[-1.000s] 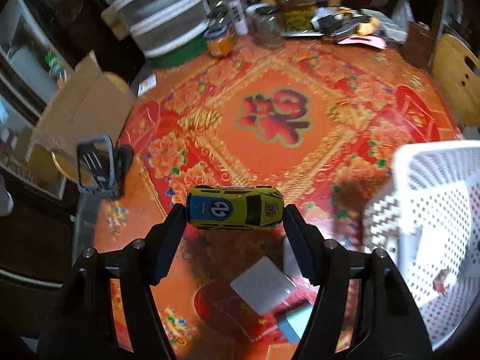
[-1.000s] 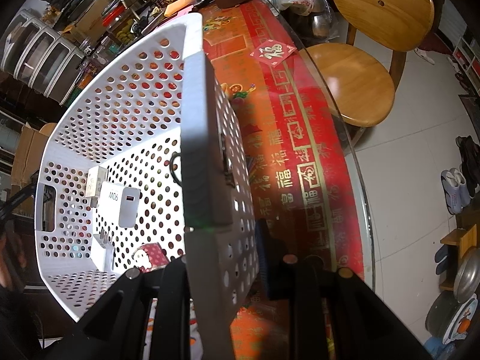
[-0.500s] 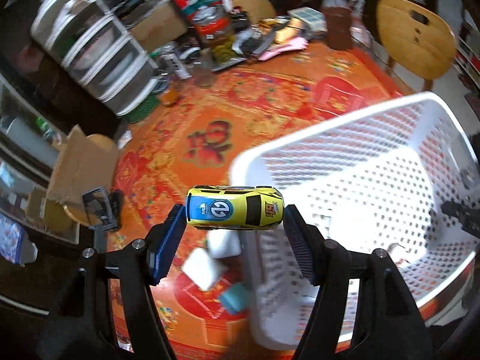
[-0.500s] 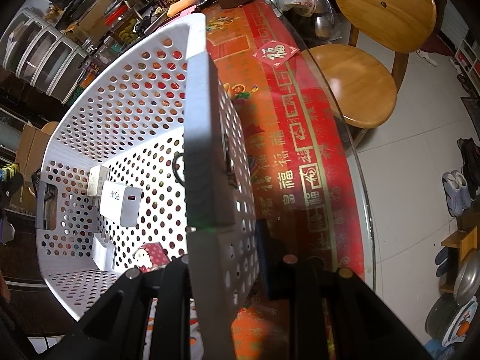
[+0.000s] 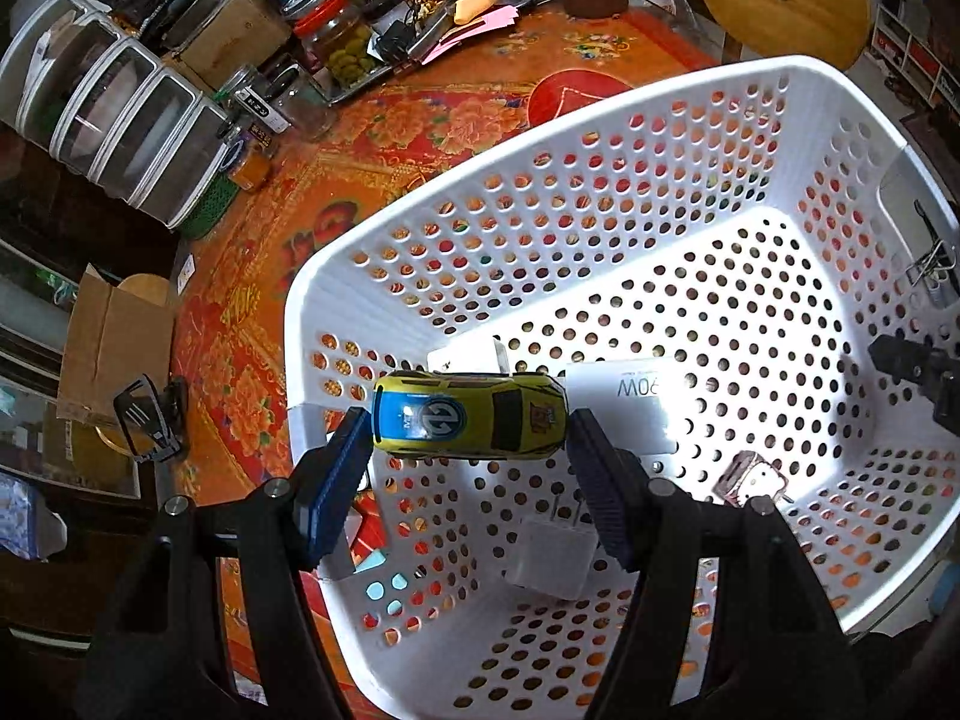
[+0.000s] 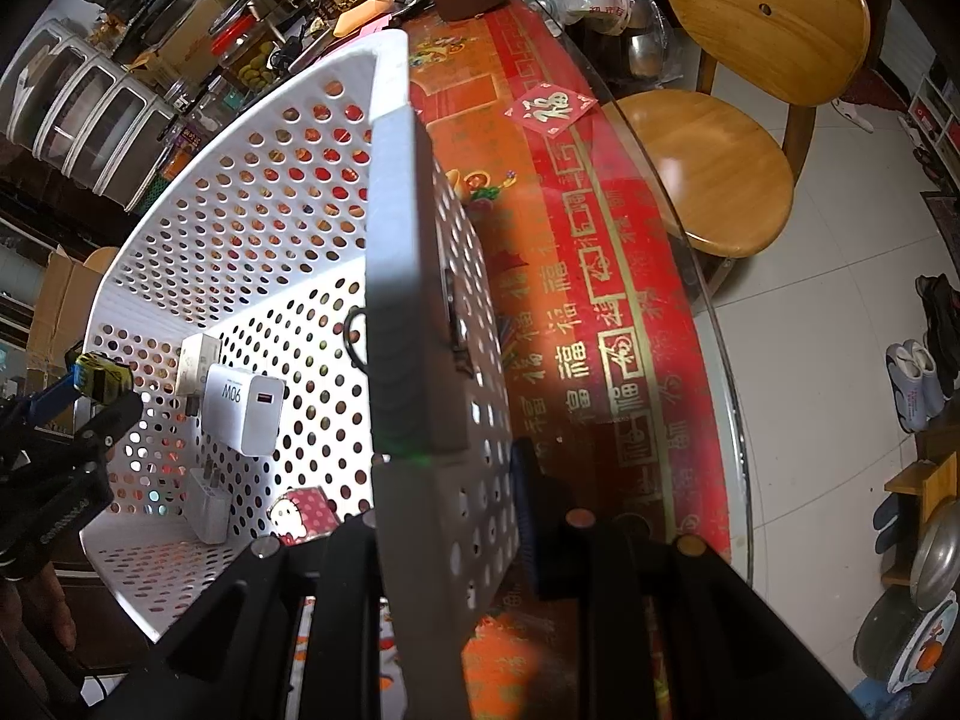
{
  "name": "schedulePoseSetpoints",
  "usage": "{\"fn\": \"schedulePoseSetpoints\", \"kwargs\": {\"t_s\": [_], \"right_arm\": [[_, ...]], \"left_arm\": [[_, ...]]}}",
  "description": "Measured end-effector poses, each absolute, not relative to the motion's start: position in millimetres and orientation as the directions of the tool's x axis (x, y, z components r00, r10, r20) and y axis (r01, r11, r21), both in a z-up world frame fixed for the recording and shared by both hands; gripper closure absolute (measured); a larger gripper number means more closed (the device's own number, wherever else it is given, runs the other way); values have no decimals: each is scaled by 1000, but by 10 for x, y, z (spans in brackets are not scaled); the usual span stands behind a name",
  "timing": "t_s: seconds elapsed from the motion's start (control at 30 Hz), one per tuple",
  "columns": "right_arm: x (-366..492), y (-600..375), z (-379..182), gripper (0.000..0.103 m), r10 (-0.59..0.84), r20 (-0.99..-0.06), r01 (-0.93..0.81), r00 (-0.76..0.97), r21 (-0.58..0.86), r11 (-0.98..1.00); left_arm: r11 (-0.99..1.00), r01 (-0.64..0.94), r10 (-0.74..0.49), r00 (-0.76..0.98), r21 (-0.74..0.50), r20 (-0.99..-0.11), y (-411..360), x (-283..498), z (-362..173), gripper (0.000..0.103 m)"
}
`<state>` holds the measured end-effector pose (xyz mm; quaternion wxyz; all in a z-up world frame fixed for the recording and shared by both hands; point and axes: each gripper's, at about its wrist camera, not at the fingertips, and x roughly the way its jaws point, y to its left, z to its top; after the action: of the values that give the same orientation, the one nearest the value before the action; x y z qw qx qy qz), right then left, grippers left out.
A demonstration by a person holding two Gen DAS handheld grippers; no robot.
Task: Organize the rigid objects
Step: 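Carry the toy car over the basket with the left tool, then open the left tool to drop the toy car into the basket, then return the left tool and grasp a white square charger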
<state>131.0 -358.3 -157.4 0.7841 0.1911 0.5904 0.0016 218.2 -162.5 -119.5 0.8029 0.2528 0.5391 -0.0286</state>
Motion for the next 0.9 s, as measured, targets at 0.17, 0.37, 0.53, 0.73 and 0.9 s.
{"fn": "schedulePoseSetpoints", "kwargs": {"t_s": [0.17,0.37,0.53,0.73,0.9], "right_arm": [[1310,-3582,-1574,82,228,-925,223,303,302,927],[1310,-3582,-1574,82,228,-925,222,302,301,927],[1308,-3581,-1574,82,227,-925,222,303,301,927],[1304,-3582,-1578,82,228,-925,223,303,301,927],[1303,-3576,-1581,82,227,-926,220,302,300,928]], "left_arm": [[865,317,247,404,388,-881,-1594,2214,-1300,38],[865,334,238,386,375,-891,-1597,2231,-1374,38],[860,356,217,391,364,-895,-1646,2199,-1379,37],[854,366,195,433,369,-880,-1699,2101,-1240,19],[870,343,171,461,353,-871,-1530,1996,-972,16]]}}
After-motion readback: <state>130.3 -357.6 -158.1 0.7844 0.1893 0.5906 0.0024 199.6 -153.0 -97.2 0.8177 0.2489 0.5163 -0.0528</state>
